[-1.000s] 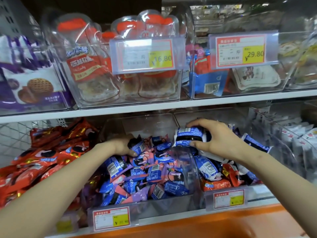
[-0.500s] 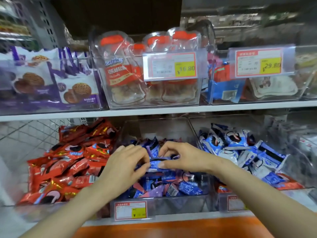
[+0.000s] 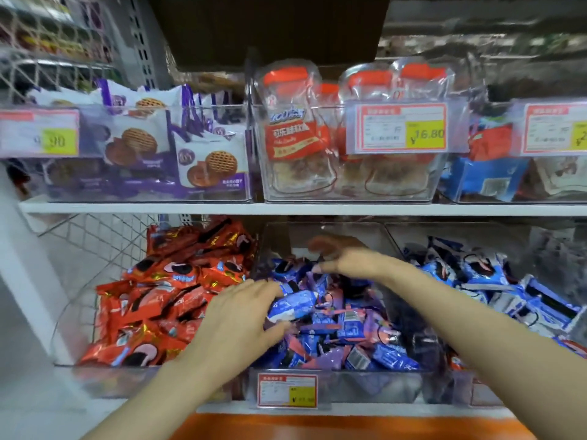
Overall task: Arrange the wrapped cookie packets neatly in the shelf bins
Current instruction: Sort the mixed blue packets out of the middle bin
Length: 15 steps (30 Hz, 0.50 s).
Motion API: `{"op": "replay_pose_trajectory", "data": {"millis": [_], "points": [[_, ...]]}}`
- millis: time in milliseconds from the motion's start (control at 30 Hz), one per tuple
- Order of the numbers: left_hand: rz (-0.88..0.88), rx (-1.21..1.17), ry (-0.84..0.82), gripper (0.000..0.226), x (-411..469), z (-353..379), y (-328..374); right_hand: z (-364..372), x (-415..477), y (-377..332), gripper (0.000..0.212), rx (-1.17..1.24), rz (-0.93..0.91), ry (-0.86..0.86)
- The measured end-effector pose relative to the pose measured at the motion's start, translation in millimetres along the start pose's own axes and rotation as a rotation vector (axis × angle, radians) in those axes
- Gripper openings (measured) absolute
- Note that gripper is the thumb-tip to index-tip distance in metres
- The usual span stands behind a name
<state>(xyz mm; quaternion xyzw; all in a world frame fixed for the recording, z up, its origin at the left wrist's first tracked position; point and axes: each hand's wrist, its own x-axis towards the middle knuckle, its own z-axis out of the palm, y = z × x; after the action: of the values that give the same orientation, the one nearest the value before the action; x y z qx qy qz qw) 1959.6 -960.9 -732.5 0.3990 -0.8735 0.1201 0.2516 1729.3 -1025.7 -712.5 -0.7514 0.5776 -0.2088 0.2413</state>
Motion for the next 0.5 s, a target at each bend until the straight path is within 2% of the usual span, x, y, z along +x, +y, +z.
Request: {"op": "replay_pose_trajectory", "data": {"millis": [67,133,300,400,500], "points": [[-0.066,0.003,-0.009,0.033,-1,-4,-7,6,20,3,0.066,-0.249,-0.017,-0.098],[-0.146,-0.008,0.017,0.033,0,-8,-14,17,37,0,0.073,-0.361,-0.075,-0.197],[-0.261,-0.089,0.126,0.025,5,-19,-20,41,61,5,0.067,-0.505,-0.066,-0.373],[-0.269,-0.097,0.123,0.026,6,-20,-19,32,58,19,0.051,-0.561,-0.134,-0.349],[-0.318,-0.132,0.097,0.021,8,-18,-18,11,45,37,0.053,-0.596,-0.036,-0.475]]}}
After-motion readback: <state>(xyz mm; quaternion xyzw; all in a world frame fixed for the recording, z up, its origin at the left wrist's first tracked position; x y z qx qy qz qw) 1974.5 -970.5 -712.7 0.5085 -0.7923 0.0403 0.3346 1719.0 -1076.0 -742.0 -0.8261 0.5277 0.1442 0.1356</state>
